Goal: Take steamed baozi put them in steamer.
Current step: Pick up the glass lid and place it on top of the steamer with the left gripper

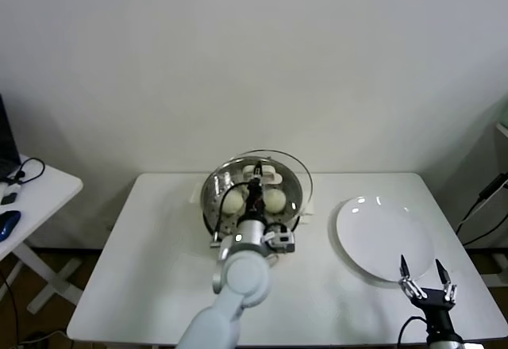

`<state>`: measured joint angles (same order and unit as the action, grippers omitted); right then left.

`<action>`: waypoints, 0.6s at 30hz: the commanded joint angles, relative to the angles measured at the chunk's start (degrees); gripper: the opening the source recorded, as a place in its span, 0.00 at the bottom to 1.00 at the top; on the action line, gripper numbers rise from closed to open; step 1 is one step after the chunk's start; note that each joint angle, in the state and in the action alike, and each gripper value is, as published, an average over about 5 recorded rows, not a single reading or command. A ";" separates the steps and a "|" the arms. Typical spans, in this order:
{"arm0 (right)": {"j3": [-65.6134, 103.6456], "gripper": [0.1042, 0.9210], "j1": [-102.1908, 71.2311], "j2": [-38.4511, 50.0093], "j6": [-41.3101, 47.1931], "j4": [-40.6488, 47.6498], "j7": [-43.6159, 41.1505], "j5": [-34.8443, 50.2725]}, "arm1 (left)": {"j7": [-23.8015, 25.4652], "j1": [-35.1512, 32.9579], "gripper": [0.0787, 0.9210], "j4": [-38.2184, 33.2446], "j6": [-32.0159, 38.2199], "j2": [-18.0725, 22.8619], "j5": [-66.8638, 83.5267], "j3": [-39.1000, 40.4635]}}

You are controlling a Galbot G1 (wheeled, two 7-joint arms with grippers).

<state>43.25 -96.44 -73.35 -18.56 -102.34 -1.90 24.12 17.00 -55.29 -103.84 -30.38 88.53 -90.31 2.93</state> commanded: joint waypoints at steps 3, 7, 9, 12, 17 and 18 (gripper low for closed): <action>0.10 0.88 -0.18 -0.11 -0.06 -0.23 -0.21 0.01 | -1.32 -0.69 0.07 2.27 0.16 1.32 -1.32 -0.31; 0.18 0.88 -0.36 -0.10 -0.19 -0.31 -0.38 0.05 | -1.46 -1.13 0.07 2.39 0.16 1.28 -1.90 -1.07; 0.24 0.88 -0.40 -0.07 -0.23 -0.31 -0.43 0.09 | -1.43 -1.32 0.07 2.51 0.15 1.19 -1.95 -1.40; 0.26 0.88 -0.38 -0.04 -0.29 -0.24 -0.47 0.21 | -1.49 -1.45 0.07 2.82 0.18 1.18 -2.06 -1.66; 0.09 0.88 -0.40 -0.17 -0.41 -0.23 -0.70 0.22 | -1.58 -1.37 0.07 3.39 0.14 1.34 -2.41 -2.09; 0.09 0.88 -0.42 -0.20 -0.44 -0.24 -0.75 0.22 | -1.60 -1.31 0.07 3.46 0.11 1.36 -2.46 -2.24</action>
<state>43.40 -96.80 -73.48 -18.89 -102.58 -2.49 24.31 15.63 -56.59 -101.08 -30.23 89.66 -92.20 1.20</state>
